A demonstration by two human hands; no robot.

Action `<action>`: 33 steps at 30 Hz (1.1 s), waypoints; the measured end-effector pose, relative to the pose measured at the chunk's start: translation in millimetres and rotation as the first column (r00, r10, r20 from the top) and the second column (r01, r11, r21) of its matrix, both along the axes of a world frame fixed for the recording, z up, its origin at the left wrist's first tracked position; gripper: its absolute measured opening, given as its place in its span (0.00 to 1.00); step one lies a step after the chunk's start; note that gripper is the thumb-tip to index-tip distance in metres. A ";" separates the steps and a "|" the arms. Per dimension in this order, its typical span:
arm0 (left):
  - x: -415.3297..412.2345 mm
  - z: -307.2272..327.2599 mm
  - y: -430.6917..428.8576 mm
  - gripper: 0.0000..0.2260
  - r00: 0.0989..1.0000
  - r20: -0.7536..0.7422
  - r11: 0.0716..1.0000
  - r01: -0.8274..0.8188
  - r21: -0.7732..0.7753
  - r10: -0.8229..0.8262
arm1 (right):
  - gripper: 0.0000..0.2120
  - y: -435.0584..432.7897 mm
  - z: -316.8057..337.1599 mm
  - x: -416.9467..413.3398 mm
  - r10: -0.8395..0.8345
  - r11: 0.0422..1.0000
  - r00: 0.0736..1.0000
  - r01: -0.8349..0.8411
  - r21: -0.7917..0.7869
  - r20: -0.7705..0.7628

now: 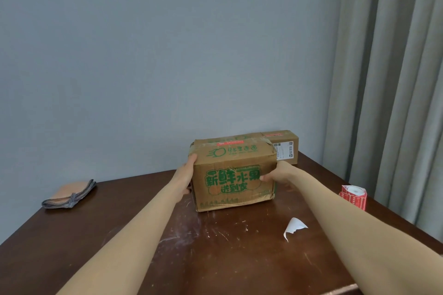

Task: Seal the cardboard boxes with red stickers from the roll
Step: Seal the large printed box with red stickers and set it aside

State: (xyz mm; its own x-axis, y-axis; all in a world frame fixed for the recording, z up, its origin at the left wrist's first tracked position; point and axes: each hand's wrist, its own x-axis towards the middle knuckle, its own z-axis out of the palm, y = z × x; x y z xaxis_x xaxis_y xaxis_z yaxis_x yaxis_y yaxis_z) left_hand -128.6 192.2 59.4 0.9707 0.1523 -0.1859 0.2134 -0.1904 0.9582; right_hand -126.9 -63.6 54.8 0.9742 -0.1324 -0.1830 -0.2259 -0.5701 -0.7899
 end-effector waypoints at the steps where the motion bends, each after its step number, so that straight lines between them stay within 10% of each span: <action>1: -0.2 1.0 0.1 0.31 1.000 -0.001 1.000 0.005 -0.001 -0.005 | 0.28 -0.6 1.3 -2.0 -0.014 1.000 1.000 0.014 -0.013 0.005; 24: -3.1 17.0 27.1 0.22 0.999 -0.036 0.999 -0.027 0.038 0.029 | 0.31 9.6 4.1 -8.9 0.053 0.996 0.996 -0.048 0.068 -0.065; 33: 0.6 49.2 27.1 0.35 0.990 0.114 0.997 -0.081 -0.016 0.083 | 0.26 6.0 26.6 -10.3 -0.082 0.913 0.989 0.025 0.406 0.123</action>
State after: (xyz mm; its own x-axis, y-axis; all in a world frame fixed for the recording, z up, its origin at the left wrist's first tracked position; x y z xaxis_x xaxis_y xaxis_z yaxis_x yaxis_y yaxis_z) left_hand -128.0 219.3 108.6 0.9700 0.2307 -0.0765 0.1166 -0.1655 0.9793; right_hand -137.1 -57.6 81.3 0.9868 -0.1280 -0.0993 -0.1224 -0.1873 -0.9746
